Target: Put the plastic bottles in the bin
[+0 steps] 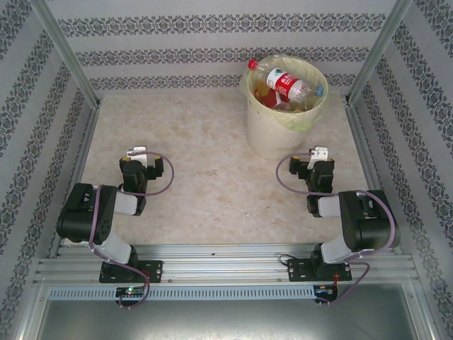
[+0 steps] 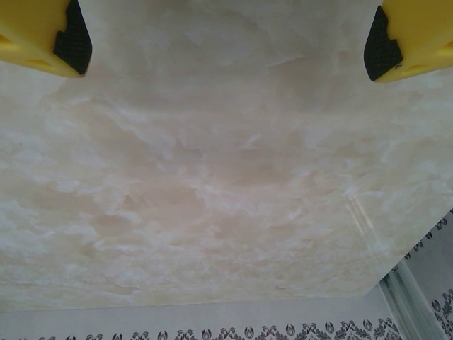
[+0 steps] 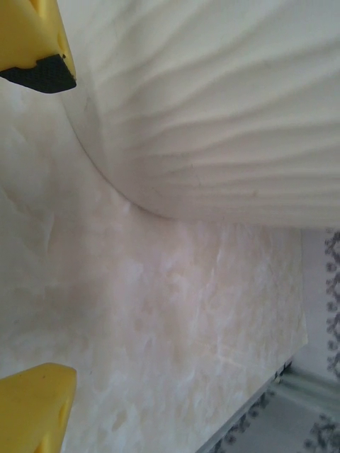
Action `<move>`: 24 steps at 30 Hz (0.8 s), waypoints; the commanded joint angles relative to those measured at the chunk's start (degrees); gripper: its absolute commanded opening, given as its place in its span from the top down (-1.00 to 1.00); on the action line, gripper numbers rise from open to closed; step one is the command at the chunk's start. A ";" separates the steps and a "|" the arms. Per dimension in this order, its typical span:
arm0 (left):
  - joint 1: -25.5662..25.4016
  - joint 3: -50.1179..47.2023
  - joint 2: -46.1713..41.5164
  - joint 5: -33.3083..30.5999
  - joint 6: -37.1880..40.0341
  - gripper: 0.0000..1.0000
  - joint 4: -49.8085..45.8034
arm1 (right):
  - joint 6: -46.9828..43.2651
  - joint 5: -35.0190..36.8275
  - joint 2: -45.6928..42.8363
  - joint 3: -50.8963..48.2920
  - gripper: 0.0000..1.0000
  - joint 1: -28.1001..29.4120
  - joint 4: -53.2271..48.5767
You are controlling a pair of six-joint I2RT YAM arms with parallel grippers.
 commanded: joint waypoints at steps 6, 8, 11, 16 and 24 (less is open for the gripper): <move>0.53 0.39 -0.47 1.02 -0.69 -1.00 -0.58 | 0.34 -4.65 0.02 0.14 -0.96 -1.74 2.93; 0.53 0.38 -0.47 1.02 -0.69 -1.00 -0.63 | -1.56 -8.85 0.35 1.00 -0.96 -1.34 1.95; 0.59 0.39 -0.47 1.03 -0.70 -1.00 -0.58 | -1.33 -9.24 0.36 3.29 -0.97 -1.52 -1.27; 0.53 0.39 -0.47 1.05 -0.69 -1.00 -0.62 | -0.66 -7.43 0.56 3.54 -0.96 -1.48 -1.35; 0.53 0.38 -0.44 1.02 -0.68 -1.00 -0.62 | -0.68 -7.43 0.55 3.71 -0.96 -1.48 -1.63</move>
